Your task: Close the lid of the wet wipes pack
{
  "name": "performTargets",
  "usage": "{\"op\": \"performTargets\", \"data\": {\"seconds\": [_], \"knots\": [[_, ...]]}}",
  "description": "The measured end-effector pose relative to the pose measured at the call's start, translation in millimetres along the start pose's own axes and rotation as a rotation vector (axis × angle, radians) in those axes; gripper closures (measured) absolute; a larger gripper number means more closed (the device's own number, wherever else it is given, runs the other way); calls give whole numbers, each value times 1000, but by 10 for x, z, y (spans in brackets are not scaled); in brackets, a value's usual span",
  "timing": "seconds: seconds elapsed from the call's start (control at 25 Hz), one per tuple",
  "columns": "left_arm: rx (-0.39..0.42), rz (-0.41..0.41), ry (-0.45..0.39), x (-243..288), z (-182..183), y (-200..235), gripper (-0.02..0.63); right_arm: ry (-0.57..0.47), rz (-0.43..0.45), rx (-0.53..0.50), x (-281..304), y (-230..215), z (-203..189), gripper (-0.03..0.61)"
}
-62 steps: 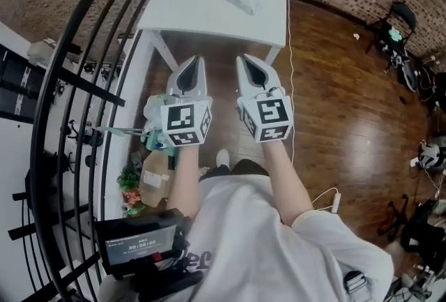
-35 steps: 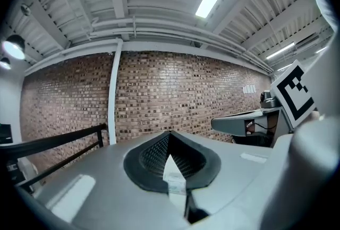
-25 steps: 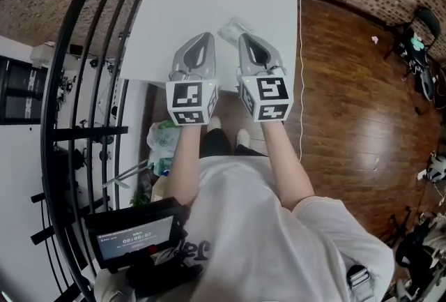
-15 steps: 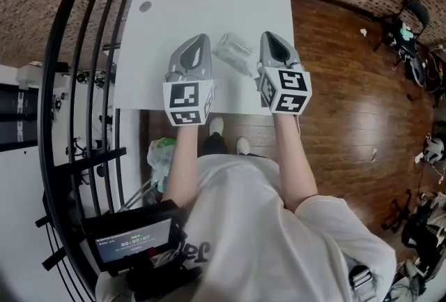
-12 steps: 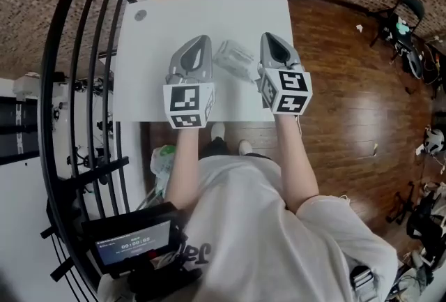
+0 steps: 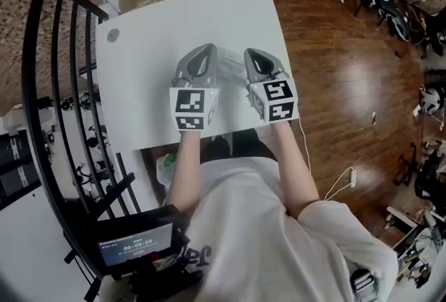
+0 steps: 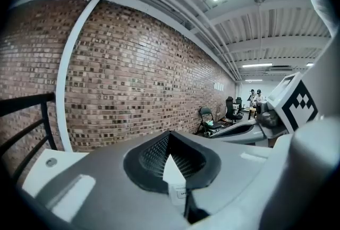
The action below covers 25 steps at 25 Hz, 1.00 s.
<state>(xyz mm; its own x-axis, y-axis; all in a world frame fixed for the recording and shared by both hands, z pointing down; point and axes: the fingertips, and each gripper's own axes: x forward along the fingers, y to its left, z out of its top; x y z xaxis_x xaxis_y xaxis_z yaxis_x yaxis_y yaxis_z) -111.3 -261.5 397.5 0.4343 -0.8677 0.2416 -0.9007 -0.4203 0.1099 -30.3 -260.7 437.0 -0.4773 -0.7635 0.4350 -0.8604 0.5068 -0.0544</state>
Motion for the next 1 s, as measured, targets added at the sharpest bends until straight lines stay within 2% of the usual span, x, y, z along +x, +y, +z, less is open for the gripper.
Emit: {"op": "performTargets", "data": {"seconds": [0.2, 0.36, 0.56, 1.0], "knots": [[-32, 0, 61, 195, -236, 84, 598, 105, 58, -32, 222, 25, -362, 594], [-53, 11, 119, 311, -594, 187, 598, 197, 70, -46, 427, 81, -751, 594], [-74, 7, 169, 346, -916, 187, 598, 251, 90, -40, 544, 163, -1079, 594], [-100, 6, 216, 375, -1175, 148, 598, 325, 113, -80, 616, 261, -1464, 594]]}}
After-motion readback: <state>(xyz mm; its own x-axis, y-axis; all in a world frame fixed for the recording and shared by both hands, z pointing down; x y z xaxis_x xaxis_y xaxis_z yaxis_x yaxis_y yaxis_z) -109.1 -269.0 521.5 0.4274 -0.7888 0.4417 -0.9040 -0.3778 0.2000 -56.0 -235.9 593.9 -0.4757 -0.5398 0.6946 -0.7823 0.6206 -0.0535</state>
